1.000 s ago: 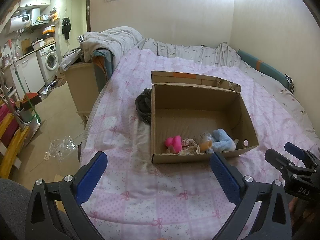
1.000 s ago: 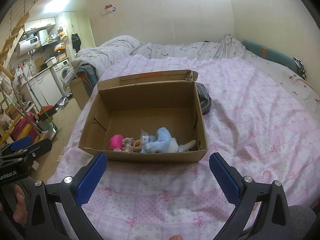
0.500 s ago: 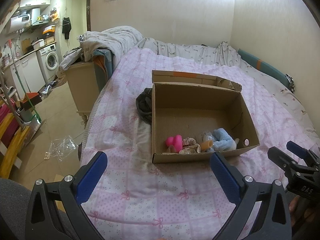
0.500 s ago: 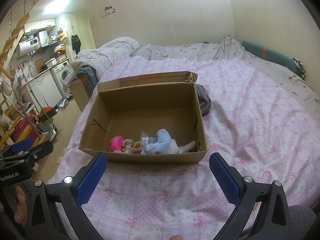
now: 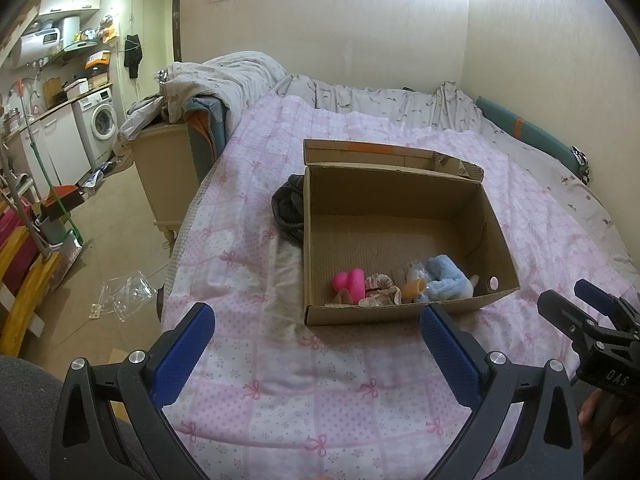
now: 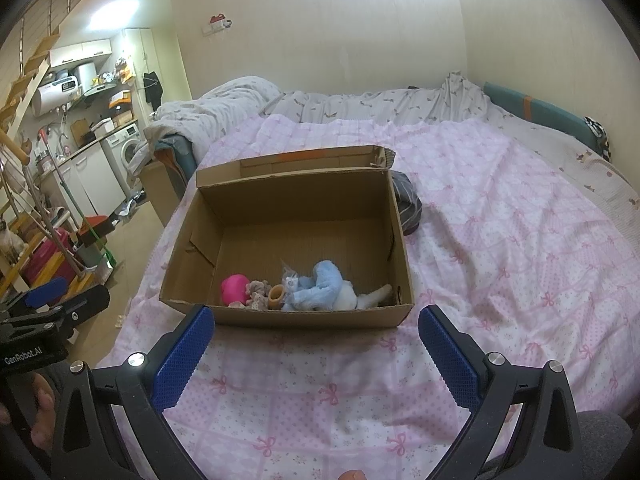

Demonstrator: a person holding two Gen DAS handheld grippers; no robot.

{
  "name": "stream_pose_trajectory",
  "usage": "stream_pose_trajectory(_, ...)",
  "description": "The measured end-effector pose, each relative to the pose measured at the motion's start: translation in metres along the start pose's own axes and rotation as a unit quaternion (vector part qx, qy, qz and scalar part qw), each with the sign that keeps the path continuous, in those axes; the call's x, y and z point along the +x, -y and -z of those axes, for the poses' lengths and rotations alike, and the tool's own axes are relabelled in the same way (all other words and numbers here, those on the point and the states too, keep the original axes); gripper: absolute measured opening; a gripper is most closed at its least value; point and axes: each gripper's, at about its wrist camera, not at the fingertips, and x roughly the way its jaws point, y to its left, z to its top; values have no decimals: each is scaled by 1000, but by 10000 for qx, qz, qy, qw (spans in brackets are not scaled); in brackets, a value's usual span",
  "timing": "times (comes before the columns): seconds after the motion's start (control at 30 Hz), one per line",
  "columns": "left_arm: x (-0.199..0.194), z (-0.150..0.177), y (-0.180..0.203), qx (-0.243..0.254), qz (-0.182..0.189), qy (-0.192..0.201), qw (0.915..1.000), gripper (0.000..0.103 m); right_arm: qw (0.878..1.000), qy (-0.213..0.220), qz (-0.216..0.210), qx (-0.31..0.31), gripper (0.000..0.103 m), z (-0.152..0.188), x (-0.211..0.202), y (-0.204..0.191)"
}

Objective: Organize soft objects

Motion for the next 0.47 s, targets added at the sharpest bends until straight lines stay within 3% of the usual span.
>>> stream_pose_trajectory(0.47,1,3,-2,-11,-2,-7,10000,102,10000,10,0,-8,103,0,0,-1)
